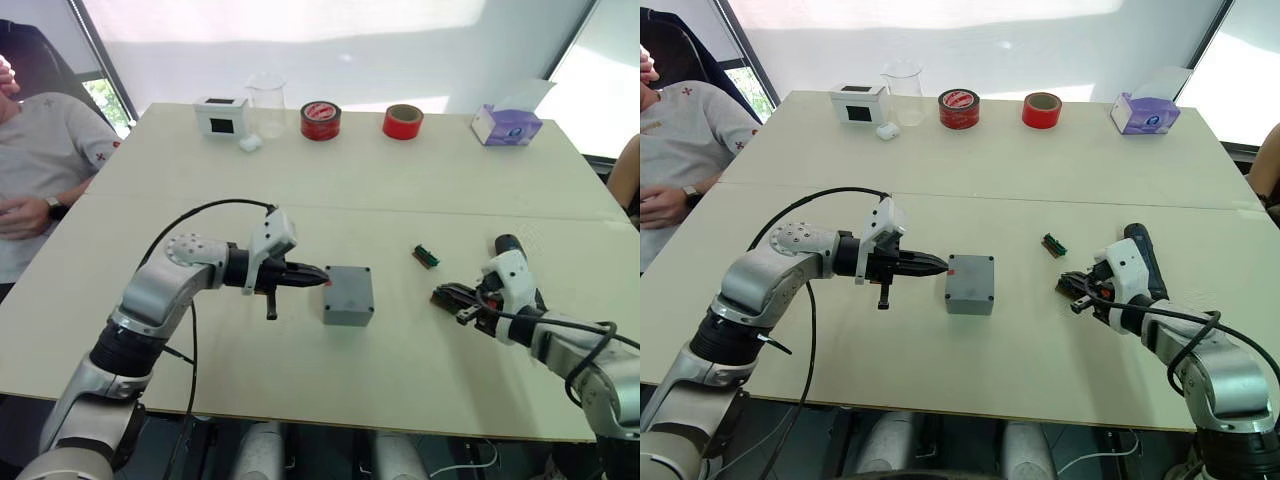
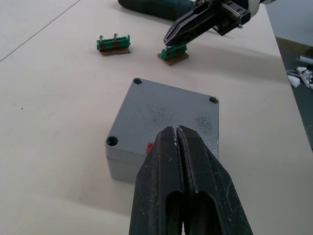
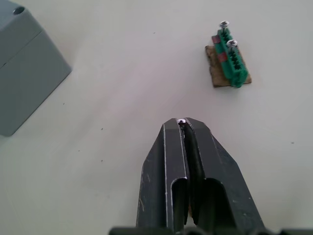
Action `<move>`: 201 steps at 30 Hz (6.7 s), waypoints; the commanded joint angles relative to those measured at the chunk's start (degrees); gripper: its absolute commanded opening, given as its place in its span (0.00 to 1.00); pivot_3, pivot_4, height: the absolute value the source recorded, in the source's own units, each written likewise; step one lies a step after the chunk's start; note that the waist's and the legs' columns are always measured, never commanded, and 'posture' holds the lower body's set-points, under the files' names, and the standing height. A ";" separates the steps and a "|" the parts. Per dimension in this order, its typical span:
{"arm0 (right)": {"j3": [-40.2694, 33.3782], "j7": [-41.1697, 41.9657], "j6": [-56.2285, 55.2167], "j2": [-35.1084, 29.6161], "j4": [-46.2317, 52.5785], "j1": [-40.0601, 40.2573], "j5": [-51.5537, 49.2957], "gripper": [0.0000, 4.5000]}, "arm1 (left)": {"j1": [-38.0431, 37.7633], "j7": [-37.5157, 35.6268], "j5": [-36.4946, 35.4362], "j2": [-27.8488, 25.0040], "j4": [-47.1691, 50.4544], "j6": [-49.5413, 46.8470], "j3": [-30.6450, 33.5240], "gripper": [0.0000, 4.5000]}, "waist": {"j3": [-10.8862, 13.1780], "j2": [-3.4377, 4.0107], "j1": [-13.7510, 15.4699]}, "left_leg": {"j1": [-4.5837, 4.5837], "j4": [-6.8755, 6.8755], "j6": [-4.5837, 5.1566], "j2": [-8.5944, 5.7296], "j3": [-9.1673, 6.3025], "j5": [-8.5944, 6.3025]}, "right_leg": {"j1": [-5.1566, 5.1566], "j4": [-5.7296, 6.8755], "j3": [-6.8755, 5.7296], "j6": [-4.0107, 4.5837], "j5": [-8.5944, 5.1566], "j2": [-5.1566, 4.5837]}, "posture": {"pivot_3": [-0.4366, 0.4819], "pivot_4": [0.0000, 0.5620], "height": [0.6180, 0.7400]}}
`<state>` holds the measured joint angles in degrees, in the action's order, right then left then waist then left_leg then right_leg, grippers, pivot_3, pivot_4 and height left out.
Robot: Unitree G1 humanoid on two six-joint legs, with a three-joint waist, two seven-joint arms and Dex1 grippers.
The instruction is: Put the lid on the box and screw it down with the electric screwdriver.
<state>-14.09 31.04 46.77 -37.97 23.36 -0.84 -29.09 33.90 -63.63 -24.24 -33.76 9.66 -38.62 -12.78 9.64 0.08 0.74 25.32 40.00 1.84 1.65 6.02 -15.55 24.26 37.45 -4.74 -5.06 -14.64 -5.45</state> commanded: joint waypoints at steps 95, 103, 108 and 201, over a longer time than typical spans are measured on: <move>-2.05 4.49 18.93 -11.66 -4.26 -26.39 -3.68 0.96 | 5.43 3.00 -6.00 3.88 0.59 1.63 6.36 0.00 | 0.03 0.01 0.02 | 0.06 -0.02 -0.16 -0.06 0.02 0.09 | 0.04 -0.04 -0.01 0.00 0.01 -0.10 | 0.48 0.27 0.79; 11.41 8.94 37.06 -32.57 -24.63 -38.35 -0.46 1.00 | 8.39 -5.27 -5.86 4.52 1.97 4.21 -0.98 0.00 | 0.06 0.10 -0.14 | 0.06 -0.04 0.10 -0.03 0.11 -0.06 | 0.14 -0.04 0.02 0.04 0.00 -0.11 | 0.48 0.27 0.79; 21.61 18.36 38.40 -37.19 -31.29 -41.50 -1.58 1.00 | 8.18 -5.17 -3.48 7.53 1.53 7.48 -4.22 0.00 | 0.05 0.10 -0.31 | 0.08 -0.06 0.17 -0.06 0.11 -0.10 | 0.13 -0.14 0.04 0.07 -0.02 -0.16 | 0.48 0.27 0.79; 7.00 -7.69 -6.35 15.71 12.23 -21.31 -5.48 0.39 | 5.30 -2.68 11.41 7.63 -9.73 11.74 -9.25 0.00 | 0.29 0.39 -0.06 | 0.12 -0.03 -0.18 -0.04 0.06 0.11 | 0.18 0.07 -0.04 -0.08 0.06 -0.05 | 0.48 0.27 0.79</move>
<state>-6.62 23.42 41.42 -21.96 31.85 -20.78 -33.03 39.25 -66.09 -13.12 -26.14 -0.97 -26.16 -21.61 9.93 0.47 0.67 25.44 39.97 1.65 1.61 6.08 -15.44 24.44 37.52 -4.77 -5.14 -14.58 -5.49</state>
